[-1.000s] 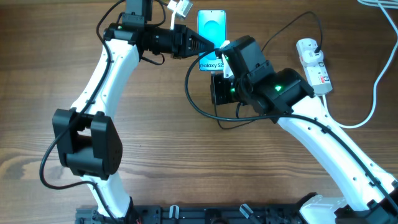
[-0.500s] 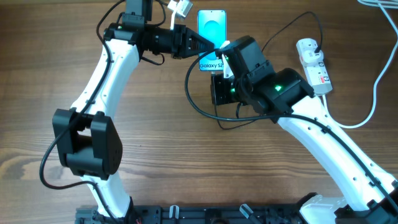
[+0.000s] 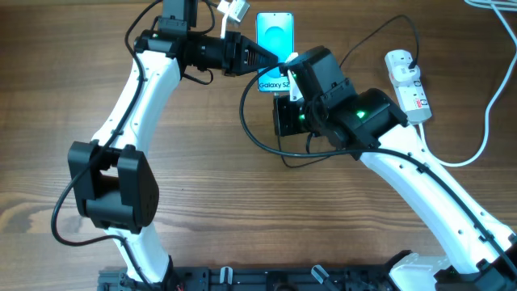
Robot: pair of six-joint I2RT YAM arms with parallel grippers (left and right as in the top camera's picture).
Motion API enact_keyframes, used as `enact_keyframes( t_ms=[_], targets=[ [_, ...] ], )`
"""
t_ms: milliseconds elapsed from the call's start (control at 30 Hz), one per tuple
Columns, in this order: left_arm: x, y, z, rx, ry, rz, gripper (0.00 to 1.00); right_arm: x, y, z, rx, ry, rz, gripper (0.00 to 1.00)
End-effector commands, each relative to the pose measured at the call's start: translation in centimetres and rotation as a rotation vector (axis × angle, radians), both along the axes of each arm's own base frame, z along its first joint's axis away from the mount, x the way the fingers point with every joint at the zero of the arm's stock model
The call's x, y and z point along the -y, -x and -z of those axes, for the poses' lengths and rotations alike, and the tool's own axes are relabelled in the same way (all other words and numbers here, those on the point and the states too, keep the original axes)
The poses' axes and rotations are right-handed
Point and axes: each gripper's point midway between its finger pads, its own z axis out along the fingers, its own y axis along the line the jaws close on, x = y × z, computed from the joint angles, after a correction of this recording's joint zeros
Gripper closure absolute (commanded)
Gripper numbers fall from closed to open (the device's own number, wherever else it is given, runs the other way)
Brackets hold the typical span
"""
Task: Plug charger to phone and switch on socket
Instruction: 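Push the USB-C plug up into the phone's bottom port with the right gripper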
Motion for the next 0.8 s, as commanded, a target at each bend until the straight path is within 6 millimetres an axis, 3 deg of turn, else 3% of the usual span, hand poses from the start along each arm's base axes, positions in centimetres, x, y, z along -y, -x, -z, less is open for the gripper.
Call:
enact_keyframes(
  t_ms=[0,767],
  targets=[
    [0.18,0.68,-1.52,0.047,0.04,0.034,0.96,-0.55,-0.46,-0.73,0.029,-0.009,-0.017,0.96],
    [0.18,0.63,-1.46,0.05,0.037,0.031,0.96,-0.36,-0.7,-0.76,0.06,0.019,-0.042,0.96]
  ],
)
